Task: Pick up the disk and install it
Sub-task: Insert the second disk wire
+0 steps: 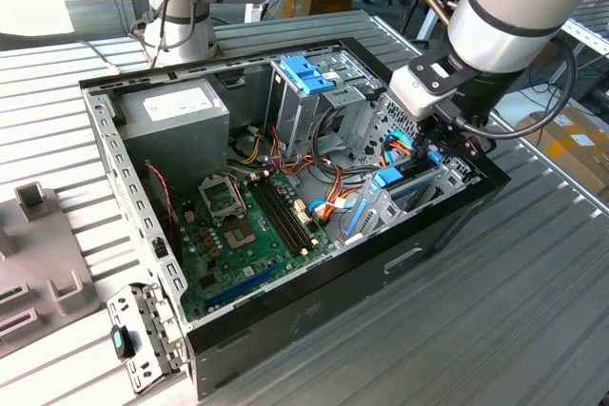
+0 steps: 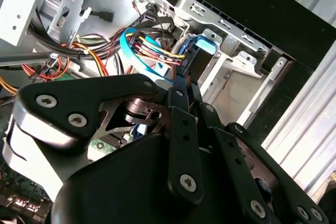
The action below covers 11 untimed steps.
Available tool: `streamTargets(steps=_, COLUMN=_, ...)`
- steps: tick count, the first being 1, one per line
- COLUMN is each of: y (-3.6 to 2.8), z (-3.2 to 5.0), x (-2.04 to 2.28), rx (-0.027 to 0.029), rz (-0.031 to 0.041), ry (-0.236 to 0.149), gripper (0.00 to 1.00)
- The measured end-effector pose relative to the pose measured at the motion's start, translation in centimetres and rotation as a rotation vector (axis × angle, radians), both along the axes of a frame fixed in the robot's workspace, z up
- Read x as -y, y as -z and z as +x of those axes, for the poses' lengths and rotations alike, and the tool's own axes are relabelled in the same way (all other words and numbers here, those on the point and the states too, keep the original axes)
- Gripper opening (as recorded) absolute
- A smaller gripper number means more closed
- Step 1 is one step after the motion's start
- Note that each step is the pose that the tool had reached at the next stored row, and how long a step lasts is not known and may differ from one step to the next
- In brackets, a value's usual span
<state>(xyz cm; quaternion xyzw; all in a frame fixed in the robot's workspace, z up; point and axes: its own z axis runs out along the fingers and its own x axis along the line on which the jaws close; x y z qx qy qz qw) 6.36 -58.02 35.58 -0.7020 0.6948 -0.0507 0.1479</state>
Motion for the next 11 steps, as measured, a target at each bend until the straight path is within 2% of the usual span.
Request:
streamTargets(steps=6, y=0.19, z=0.00, x=-0.04, rx=0.0000, rz=0.0001, ry=-0.002, gripper=0.16)
streamTargets(steps=11, y=0.33, z=0.02, x=-0.06, rx=0.0000, rz=0.0001, ry=-0.022, gripper=0.16)
